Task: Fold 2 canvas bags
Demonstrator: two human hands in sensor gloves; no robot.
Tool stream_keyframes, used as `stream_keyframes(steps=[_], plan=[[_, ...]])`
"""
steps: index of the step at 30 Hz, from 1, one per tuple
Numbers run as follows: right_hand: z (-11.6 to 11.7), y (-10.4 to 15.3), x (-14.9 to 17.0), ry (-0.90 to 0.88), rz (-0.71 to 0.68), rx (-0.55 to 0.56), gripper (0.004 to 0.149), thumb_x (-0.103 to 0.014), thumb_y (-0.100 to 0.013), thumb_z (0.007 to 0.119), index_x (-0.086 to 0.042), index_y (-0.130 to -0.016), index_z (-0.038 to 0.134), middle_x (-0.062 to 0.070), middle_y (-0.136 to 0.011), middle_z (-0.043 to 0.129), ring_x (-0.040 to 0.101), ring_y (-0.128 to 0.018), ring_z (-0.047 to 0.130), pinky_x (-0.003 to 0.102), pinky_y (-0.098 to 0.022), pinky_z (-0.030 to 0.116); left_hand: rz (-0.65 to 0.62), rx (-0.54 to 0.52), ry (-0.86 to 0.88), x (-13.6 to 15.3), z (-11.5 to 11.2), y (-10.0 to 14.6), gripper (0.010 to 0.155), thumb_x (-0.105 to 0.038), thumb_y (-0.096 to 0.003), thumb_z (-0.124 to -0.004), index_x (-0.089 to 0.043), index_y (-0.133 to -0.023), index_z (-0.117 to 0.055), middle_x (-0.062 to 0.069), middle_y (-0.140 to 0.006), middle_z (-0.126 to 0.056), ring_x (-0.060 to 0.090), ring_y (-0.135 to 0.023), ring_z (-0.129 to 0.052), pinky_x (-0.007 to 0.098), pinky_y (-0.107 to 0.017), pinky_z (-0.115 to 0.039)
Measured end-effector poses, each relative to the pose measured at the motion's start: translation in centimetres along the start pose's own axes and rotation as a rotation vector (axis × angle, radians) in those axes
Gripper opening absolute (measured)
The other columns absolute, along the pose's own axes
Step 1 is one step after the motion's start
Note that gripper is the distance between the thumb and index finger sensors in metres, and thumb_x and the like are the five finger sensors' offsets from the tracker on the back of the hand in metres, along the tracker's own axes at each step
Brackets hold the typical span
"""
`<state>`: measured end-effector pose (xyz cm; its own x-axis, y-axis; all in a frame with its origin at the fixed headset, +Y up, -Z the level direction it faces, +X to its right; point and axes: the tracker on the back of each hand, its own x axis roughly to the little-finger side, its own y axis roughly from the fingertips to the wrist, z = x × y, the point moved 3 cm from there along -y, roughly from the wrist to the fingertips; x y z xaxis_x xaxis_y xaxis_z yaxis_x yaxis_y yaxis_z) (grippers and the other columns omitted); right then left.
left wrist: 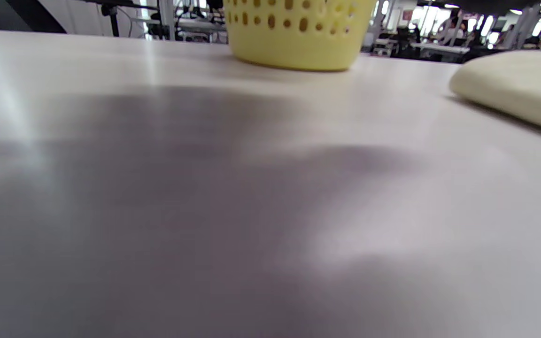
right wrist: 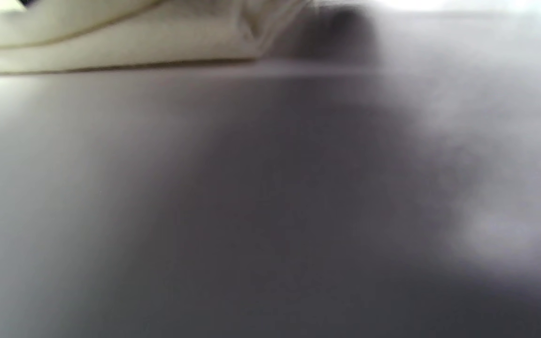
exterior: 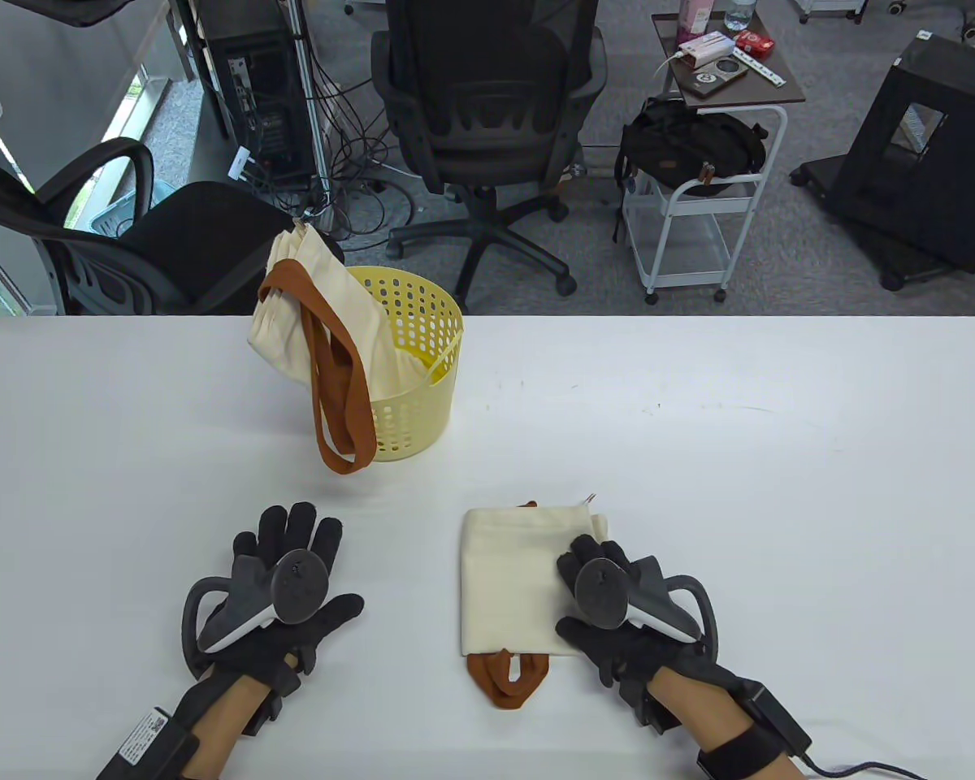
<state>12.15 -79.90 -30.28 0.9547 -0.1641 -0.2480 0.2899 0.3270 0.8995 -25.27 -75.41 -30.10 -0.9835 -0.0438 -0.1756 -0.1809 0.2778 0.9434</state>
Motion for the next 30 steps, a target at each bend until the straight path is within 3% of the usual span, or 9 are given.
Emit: stream_keyframes(steps=[4,9,18,24,30], plan=[[-0.1,-0.5,0.7,-0.025,0.03,-0.012,0.069,-0.042,-0.049,0.067,-0.029,-0.106,0.03,0.001,-0.113,0.011,0.035,-0.105,0.02,0.053,-0.077,0.032,-0.011,-0.005,0.001,-0.2,0.0,0.0,0.091,-0.066,-0.0342,-0.065,-0.034,-0.105,-0.018,-0.002,-0.112,0.002,0.038,-0.108,0.002,0.066,-0.077,-0.011],[-1.3,-2.2,3.8,-0.074,0.12,-0.011,0.066,-0.033,-0.05,0.068,-0.028,-0.106,0.033,0.001,-0.113,0.011,0.036,-0.105,0.015,0.055,-0.077,0.028,-0.012,-0.024,0.005,-0.1,0.3,0.2,0.091,-0.066,-0.0343,-0.065,-0.034,-0.105,-0.018,-0.002,-0.112,0.002,0.038,-0.109,0.002,0.066,-0.077,-0.01],[-5.4,-8.3,12.5,-0.036,0.324,-0.033,0.066,-0.027,-0.049,0.073,-0.027,-0.104,0.037,0.001,-0.113,0.017,0.032,-0.105,0.02,0.054,-0.078,0.031,0.006,-0.024,-0.007,0.5,0.3,0.3,0.091,-0.066,-0.0344,-0.065,-0.033,-0.105,-0.019,-0.001,-0.112,0.001,0.038,-0.108,0.001,0.066,-0.077,-0.011],[-7.1,-12.3,18.7,-0.231,0.445,-0.048,0.069,-0.023,-0.049,0.075,-0.031,-0.105,0.035,-0.005,-0.114,0.012,0.028,-0.107,0.012,0.053,-0.08,0.024,0.026,-0.024,-0.025,1.0,0.3,0.3,0.091,-0.066,-0.0344,-0.065,-0.033,-0.105,-0.019,-0.001,-0.112,0.001,0.038,-0.109,0.001,0.066,-0.077,-0.011],[-8.2,-14.5,23.4,-0.345,0.51,-0.034,0.069,-0.022,-0.05,0.076,-0.033,-0.104,0.035,-0.009,-0.114,0.011,0.024,-0.108,0.011,0.053,-0.081,0.02,0.048,-0.014,-0.018,1.8,-0.1,0.0,0.091,-0.066,-0.0343,-0.065,-0.033,-0.105,-0.019,-0.001,-0.112,0.001,0.038,-0.109,0.0,0.066,-0.077,-0.011]])
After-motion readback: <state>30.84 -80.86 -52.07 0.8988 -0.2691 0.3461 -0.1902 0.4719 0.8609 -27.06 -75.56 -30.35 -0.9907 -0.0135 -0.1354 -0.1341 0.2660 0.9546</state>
